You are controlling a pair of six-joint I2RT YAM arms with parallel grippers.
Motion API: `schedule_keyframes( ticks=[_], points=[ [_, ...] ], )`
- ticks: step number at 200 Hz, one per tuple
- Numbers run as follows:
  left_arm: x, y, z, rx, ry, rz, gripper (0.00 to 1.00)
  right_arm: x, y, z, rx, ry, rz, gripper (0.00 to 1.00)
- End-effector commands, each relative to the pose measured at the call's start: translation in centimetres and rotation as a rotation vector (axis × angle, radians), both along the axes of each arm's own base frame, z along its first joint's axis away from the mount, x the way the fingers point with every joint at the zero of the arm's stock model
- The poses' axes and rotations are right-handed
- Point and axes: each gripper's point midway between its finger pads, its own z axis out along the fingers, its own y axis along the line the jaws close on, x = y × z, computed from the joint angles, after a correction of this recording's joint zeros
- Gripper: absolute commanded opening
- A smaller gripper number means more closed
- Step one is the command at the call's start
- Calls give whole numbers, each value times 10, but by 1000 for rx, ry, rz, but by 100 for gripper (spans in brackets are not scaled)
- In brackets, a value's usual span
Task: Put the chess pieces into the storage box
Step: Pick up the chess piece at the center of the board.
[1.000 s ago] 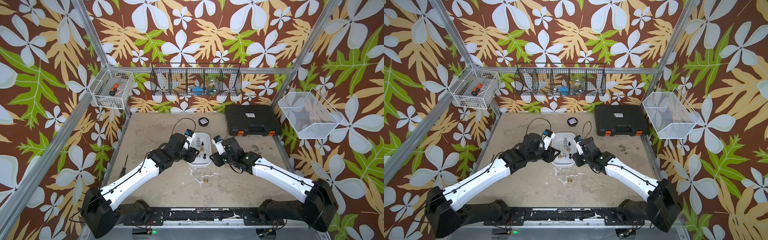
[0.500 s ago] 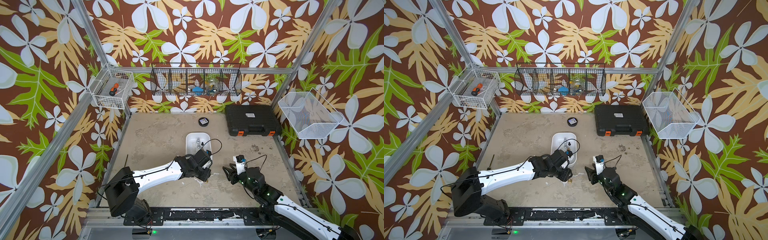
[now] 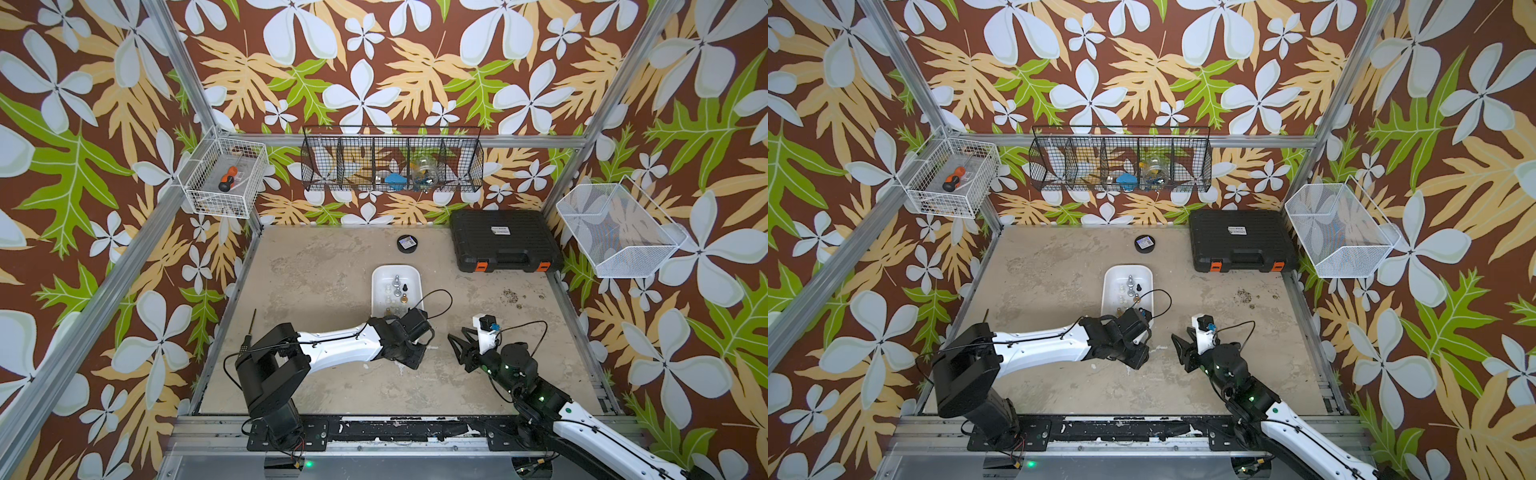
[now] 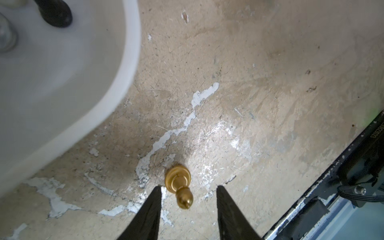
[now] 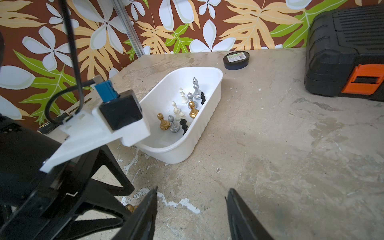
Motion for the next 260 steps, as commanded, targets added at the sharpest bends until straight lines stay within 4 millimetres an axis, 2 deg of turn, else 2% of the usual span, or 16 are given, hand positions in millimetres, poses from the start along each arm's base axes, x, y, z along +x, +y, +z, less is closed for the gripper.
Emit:
schedule_keyframes(
  ticks=[1, 24, 40, 103, 129, 156, 200, 212, 260],
  points=[
    [3, 1, -3, 29, -19, 16, 43, 2, 0, 7, 11, -31, -3, 55],
    [3, 1, -2, 42, -31, 19, 41, 2, 0, 8, 13, -32, -8, 55],
    [3, 3, -2, 50, -37, 25, 33, 2, 0, 7, 12, -30, -8, 55],
    [-1, 8, -6, 87, -35, 19, 35, 3, -1, 7, 11, -30, -14, 56],
    [-3, 8, -12, 99, -25, 13, 32, 3, -2, 6, 9, -29, -18, 56],
    [-4, 6, -9, 90, -28, 11, 30, 4, -3, 7, 9, -32, -29, 56],
    [-4, 6, -5, 87, -32, 6, 18, 4, -4, 7, 11, -33, -31, 56],
    [-3, 6, -3, 87, -36, 1, 10, 4, -4, 7, 8, -31, -31, 56],
    [0, 4, 9, 103, -55, -20, 5, 4, -4, 6, 10, -30, -30, 56]
  ],
)
